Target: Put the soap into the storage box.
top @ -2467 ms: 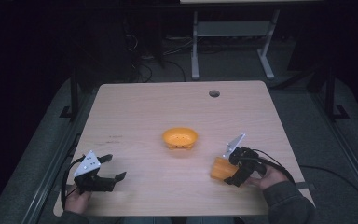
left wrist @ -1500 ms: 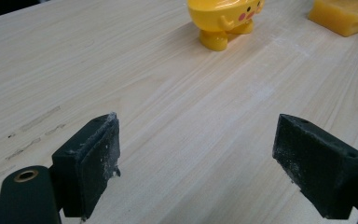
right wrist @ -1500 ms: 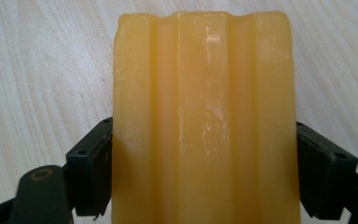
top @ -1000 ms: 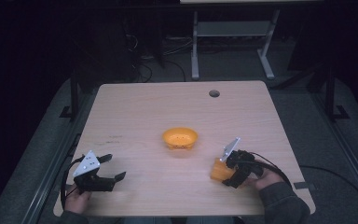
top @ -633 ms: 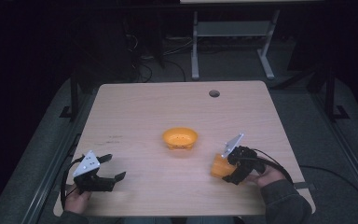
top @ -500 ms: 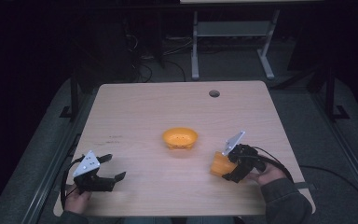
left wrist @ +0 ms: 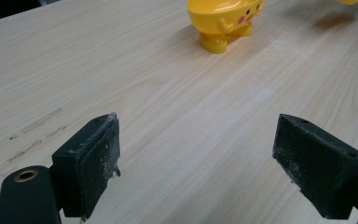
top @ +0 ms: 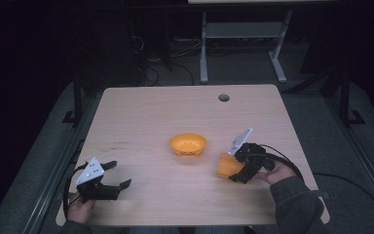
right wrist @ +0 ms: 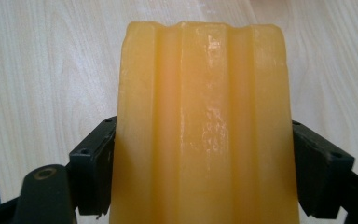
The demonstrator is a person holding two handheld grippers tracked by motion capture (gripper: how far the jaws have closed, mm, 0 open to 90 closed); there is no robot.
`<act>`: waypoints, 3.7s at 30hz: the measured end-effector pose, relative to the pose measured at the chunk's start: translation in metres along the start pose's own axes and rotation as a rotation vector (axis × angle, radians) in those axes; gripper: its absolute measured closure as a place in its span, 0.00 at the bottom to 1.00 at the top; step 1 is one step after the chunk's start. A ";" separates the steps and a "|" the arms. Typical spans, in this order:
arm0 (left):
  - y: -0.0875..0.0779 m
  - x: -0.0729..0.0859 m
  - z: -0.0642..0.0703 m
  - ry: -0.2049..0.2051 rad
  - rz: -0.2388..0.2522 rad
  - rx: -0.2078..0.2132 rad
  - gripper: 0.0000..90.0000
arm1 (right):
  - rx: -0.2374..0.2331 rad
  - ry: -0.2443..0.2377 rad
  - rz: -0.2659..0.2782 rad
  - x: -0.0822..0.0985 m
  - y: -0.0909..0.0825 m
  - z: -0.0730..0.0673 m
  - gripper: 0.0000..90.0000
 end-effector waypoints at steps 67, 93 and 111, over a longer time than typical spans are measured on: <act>-0.001 0.000 -0.002 -0.011 0.016 -0.002 0.16 | -0.011 -0.139 0.079 -0.099 -0.009 0.043 0.23; -0.003 0.000 -0.005 -0.019 0.020 -0.012 0.16 | -0.031 -0.205 0.068 -0.135 0.006 0.050 0.23; -0.003 0.000 -0.006 -0.022 0.025 -0.010 0.16 | -0.065 -0.208 0.061 -0.145 0.032 0.059 0.23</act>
Point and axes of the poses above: each handheld gripper's, and its own axes: y roughly forward along the jaws, x roughly out of its underside, z roughly to its right, the point moved 4 cm from there along y, roughly forward along the jaws, and after that the axes turned 3 degrees about -y, right-handed, at the moved point
